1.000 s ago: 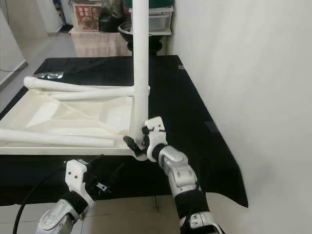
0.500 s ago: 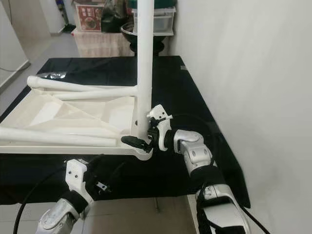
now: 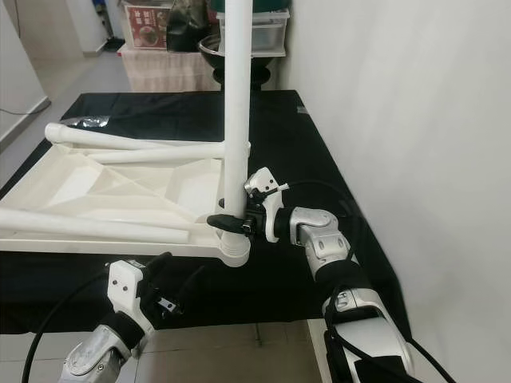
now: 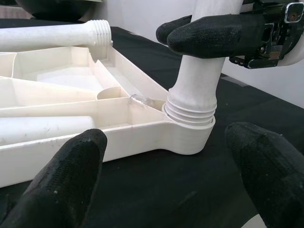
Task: Building children table
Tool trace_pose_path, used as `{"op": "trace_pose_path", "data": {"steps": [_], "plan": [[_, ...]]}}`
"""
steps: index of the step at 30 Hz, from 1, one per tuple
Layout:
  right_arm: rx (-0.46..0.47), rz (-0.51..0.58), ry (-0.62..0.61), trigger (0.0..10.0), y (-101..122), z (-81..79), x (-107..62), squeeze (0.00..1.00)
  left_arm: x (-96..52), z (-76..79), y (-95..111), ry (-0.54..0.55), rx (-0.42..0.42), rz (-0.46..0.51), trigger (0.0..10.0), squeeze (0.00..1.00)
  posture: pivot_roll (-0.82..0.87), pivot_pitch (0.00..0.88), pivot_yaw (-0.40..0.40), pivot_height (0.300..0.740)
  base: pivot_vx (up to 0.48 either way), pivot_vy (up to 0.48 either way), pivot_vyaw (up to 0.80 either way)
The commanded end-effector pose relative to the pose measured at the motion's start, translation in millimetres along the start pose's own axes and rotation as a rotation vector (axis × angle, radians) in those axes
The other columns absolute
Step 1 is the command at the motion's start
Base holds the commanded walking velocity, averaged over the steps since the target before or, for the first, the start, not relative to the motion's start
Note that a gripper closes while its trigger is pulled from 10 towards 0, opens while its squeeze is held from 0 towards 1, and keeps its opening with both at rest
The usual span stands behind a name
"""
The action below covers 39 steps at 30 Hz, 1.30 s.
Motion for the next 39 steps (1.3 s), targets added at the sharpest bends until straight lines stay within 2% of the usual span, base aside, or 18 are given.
{"op": "trace_pose_path", "data": {"steps": [1,3,4,5,6,7,8,9,11,13,19,20,24,25,28,29,30,39], "plan": [[0.057,0.017,-0.002,0.0,-6.6,-1.4,-2.2,0.00,-1.2,-0.2,-5.4,0.005,-0.009,-0.019,10.0,0.00,0.04,0.071,-0.035,0.740,0.000,0.000,0.00],[0.074,0.014,-0.044,0.0,-10.7,2.4,-5.4,0.00,-1.3,0.0,-5.2,0.005,-0.009,-0.018,10.0,0.00,0.03,0.073,-0.035,0.740,0.000,0.000,0.00],[0.111,-0.022,-0.208,0.0,-29.0,8.6,-5.3,0.00,-2.5,-0.1,-4.5,0.006,-0.010,-0.017,10.0,0.00,0.02,0.084,-0.041,0.740,0.000,0.000,0.00],[0.111,-0.022,-0.208,0.0,-29.0,8.6,-5.3,0.00,-2.5,-0.1,-4.5,0.006,-0.010,-0.017,10.0,0.00,0.02,0.084,-0.041,0.740,0.000,0.000,0.00],[0.136,-0.055,-0.421,0.0,-47.4,14.6,-7.4,0.00,-3.5,-0.3,-4.0,0.007,-0.010,-0.016,10.0,0.00,0.02,0.086,-0.041,0.740,0.000,0.000,0.00],[0.136,-0.055,-0.421,0.0,-47.4,14.6,-7.4,0.00,-3.5,-0.3,-4.0,0.007,-0.010,-0.016,10.0,0.00,0.02,0.086,-0.041,0.740,0.000,0.000,0.00],[0.212,-0.091,-0.648,0.0,-69.0,10.3,-12.9,0.00,-4.5,-1.0,-3.1,0.008,-0.011,-0.015,10.0,0.00,0.01,0.098,-0.034,0.740,0.000,0.000,0.00],[0.243,-0.110,-0.722,0.0,-80.0,-6.9,-11.3,0.00,-5.1,-1.6,-2.5,0.007,-0.011,-0.016,10.0,0.00,0.01,0.101,-0.029,0.740,0.000,0.000,0.00],[0.250,-0.081,-0.699,0.0,-74.9,-23.3,2.8,0.00,-5.1,-2.7,-2.7,0.005,-0.010,-0.019,10.0,0.00,0.01,0.088,-0.014,0.740,0.000,0.000,0.00],[0.242,-0.064,-0.668,0.0,-70.0,-24.3,9.2,0.00,-4.9,-3.2,-3.1,0.004,-0.009,-0.021,10.0,0.00,0.01,0.088,-0.014,0.740,0.000,0.000,0.00],[0.221,-0.034,-0.648,0.4,-57.0,-11.8,23.2,0.00,-3.7,-3.6,-4.9,0.003,-0.006,-0.026,10.0,0.00,0.03,0.075,-0.024,0.740,0.000,0.000,0.00],[0.228,-0.014,-0.631,10.0,-51.8,-12.1,27.3,0.00,-3.4,-4.5,-4.9,0.010,-0.005,-0.023,10.0,0.00,0.03,0.071,-0.027,0.740,0.000,0.000,0.00],[0.222,0.025,-0.603,10.0,-35.9,-15.1,32.9,0.00,-2.4,-5.9,-5.0,0.021,-0.004,-0.019,10.0,0.00,0.03,0.065,-0.029,0.740,0.000,0.000,0.00],[0.222,0.036,-0.577,10.0,-32.2,-17.2,35.0,1.00,-2.3,-5.7,-5.2,0.021,-0.004,-0.019,10.0,0.00,0.03,0.063,-0.028,0.740,0.000,0.000,0.00],[0.170,0.048,-0.456,10.0,-19.7,-17.9,38.5,1.00,-1.3,-5.2,-6.4,0.017,-0.005,-0.023,10.0,0.00,0.04,0.052,-0.028,0.740,0.000,0.000,0.00],[0.137,0.049,-0.396,10.0,-14.2,-15.3,37.5,0.15,-0.7,-4.8,-7.1,0.014,-0.006,-0.025,10.0,0.00,0.05,0.046,-0.030,0.740,0.000,0.000,0.00],[0.106,0.044,-0.336,10.0,-10.2,-13.2,35.3,0.00,-0.4,-4.4,-7.6,0.012,-0.007,-0.026,10.0,0.00,0.05,0.046,-0.030,0.740,0.000,0.000,0.00],[0.012,-0.039,-0.035,10.0,-12.1,-14.1,14.9,0.00,0.5,-2.2,-8.6,0.007,-0.010,-0.025,10.0,0.00,0.05,0.041,-0.043,0.740,0.000,0.000,0.00]]}}
Point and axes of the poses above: a point about 5 cm out from each wrist's last joint towards the gripper, its own x axis pointing out of the wrist towards the gripper, its own y axis along the axis of the wrist's last joint, z = x × y, the point moved 6 cm from there along x, pointing out of the wrist towards the gripper, and after that the axes turned 4 degrees about -x, right-handed, at the moved point
